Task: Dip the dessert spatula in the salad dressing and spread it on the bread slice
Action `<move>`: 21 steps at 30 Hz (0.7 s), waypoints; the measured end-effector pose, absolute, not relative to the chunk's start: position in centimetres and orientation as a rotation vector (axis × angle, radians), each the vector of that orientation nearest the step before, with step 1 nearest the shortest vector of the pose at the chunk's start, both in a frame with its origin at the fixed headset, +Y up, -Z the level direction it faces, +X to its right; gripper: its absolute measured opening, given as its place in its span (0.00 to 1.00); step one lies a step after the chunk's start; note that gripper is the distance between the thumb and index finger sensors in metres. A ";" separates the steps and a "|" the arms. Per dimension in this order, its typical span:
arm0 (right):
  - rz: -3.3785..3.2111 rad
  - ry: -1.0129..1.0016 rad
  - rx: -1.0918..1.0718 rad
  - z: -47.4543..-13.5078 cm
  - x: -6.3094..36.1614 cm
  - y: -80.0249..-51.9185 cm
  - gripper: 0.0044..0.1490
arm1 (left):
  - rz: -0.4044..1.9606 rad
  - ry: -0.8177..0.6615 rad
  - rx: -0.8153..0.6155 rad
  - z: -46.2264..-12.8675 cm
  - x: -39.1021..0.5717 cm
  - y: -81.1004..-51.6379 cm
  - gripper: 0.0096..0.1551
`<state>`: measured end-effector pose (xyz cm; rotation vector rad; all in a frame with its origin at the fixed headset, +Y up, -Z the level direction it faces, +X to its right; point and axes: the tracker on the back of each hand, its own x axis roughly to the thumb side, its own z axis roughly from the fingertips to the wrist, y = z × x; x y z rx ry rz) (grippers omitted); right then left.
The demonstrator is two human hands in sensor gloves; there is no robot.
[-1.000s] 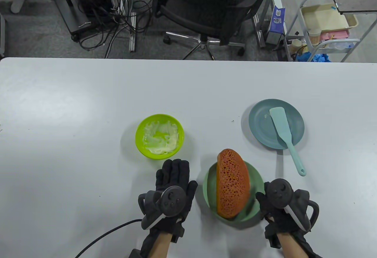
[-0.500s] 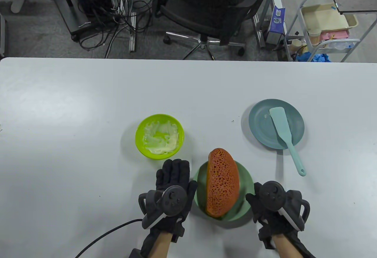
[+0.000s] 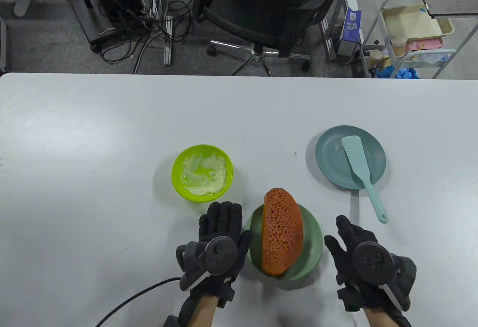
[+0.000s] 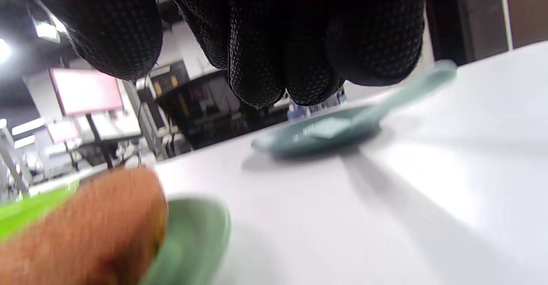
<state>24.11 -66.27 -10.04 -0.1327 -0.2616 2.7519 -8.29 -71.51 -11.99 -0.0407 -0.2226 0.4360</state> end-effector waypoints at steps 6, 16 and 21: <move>2.599 -0.268 -0.129 -11.9 26.1 -63.2 0.39 | 0.439 -0.222 -0.046 -12.0 -8.3 -71.5 0.41; 2.654 -0.228 -0.233 -16.8 27.9 -62.3 0.41 | 0.448 -0.202 -0.058 -12.2 -8.6 -71.8 0.41; 2.679 -0.196 -0.292 -18.7 30.0 -62.8 0.41 | 0.447 -0.199 -0.065 -12.3 -8.7 -71.9 0.41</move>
